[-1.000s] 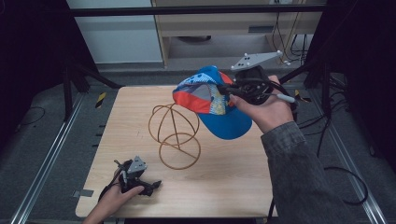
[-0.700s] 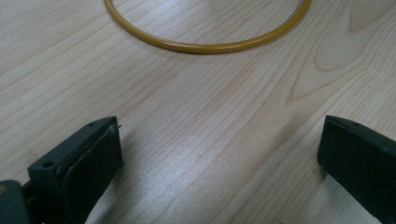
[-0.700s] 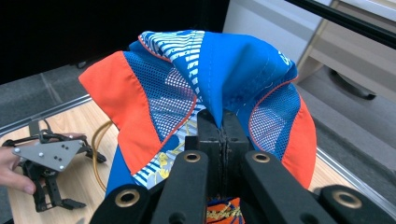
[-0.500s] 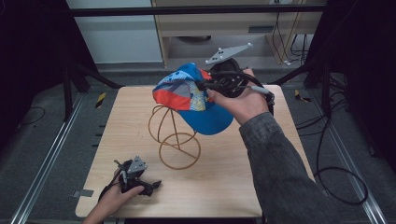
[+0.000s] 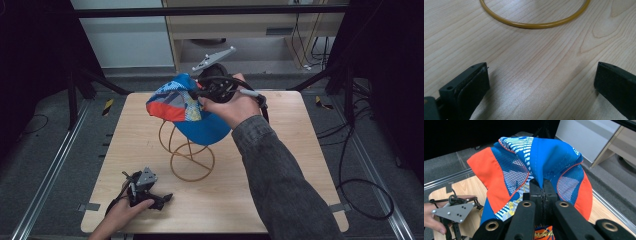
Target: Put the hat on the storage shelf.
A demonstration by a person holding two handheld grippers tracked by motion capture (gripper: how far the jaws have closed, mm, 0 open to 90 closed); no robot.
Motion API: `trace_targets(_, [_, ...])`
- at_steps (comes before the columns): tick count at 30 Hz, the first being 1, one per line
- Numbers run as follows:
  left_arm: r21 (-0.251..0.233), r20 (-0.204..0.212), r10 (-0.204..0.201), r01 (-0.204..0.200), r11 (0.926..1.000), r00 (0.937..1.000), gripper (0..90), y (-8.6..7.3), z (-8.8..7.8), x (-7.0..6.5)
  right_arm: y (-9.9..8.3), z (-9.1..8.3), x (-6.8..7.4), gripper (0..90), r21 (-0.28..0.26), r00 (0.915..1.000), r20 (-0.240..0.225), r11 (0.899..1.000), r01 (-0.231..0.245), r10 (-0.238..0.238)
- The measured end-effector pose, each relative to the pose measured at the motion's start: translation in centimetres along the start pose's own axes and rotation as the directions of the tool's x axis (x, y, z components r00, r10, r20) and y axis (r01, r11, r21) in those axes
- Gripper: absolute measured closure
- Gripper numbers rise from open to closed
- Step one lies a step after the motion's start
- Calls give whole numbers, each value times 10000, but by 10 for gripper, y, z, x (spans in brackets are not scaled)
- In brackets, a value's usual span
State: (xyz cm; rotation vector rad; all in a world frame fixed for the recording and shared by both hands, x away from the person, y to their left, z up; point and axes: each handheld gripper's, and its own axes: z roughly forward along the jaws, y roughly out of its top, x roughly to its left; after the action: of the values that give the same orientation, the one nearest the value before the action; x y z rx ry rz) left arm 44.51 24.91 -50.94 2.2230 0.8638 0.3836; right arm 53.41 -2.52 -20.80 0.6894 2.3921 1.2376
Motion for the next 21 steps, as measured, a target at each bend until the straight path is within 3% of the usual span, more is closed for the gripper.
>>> trace_targets(15, [13,-9,17,-17,10000,10000,0,0,0,0,7,38,10,893,853,9987,-365,9956,381,-351])
trace_targets(21, [-1,3,13,-13,10000,10000,0,0,0,0,7,49,12,888,1020,9984,-230,9933,544,-523])
